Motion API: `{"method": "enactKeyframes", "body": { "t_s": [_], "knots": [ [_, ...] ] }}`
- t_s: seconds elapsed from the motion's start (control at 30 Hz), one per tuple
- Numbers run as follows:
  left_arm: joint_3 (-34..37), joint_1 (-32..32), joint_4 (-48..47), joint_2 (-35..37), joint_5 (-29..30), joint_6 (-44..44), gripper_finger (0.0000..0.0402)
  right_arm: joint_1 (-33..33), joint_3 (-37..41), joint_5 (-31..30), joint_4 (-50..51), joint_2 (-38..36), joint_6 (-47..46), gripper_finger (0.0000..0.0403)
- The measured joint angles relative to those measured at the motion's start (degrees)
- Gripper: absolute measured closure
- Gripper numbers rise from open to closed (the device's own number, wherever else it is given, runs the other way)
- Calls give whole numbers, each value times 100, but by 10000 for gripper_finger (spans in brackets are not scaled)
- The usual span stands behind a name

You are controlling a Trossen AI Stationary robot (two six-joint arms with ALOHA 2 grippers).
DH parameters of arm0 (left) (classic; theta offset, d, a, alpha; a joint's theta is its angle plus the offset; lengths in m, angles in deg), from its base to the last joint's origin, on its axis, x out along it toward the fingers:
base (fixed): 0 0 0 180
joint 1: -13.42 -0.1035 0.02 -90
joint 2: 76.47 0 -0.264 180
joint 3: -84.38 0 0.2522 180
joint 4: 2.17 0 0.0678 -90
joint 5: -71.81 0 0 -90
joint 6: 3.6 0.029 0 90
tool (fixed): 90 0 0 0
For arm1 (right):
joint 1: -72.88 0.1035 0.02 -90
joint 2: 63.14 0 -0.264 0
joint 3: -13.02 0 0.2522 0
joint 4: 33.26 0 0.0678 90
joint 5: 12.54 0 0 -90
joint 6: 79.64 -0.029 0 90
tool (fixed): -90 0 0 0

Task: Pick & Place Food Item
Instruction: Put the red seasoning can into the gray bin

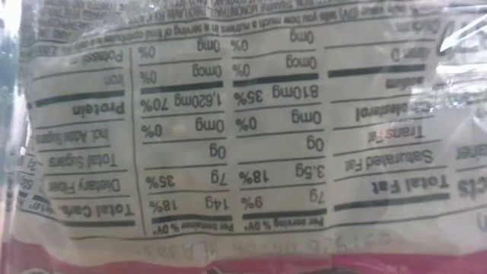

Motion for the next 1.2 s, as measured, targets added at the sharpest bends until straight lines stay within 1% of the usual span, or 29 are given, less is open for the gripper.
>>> {"method": "enactKeyframes", "body": {
  "t_s": [0.23,0.3,0.37,0.63,0.73,0.83,1.03,1.2],
  "knots": [
    [-1,-1,-1,0,0,0,401,-43,0,-82,214,-19,-2,15],
    [-1,-1,0,0,0,0,401,-47,0,-79,235,-19,-2,24],
    [1,-1,2,0,0,0,401,-47,0,-79,259,-21,-2,45],
    [-1,-1,2,0,0,0,401,-46,1,-80,203,-21,-24,165],
    [-1,-1,1,0,0,0,401,-47,2,-85,187,-27,-18,190],
    [1,-1,-1,0,0,0,401,-51,2,-84,184,-32,7,193],
    [0,-1,2,0,0,0,401,-49,2,-82,202,-32,41,181],
    [0,0,2,0,0,0,401,-44,2,-82,216,-32,87,188]
  ]
}}
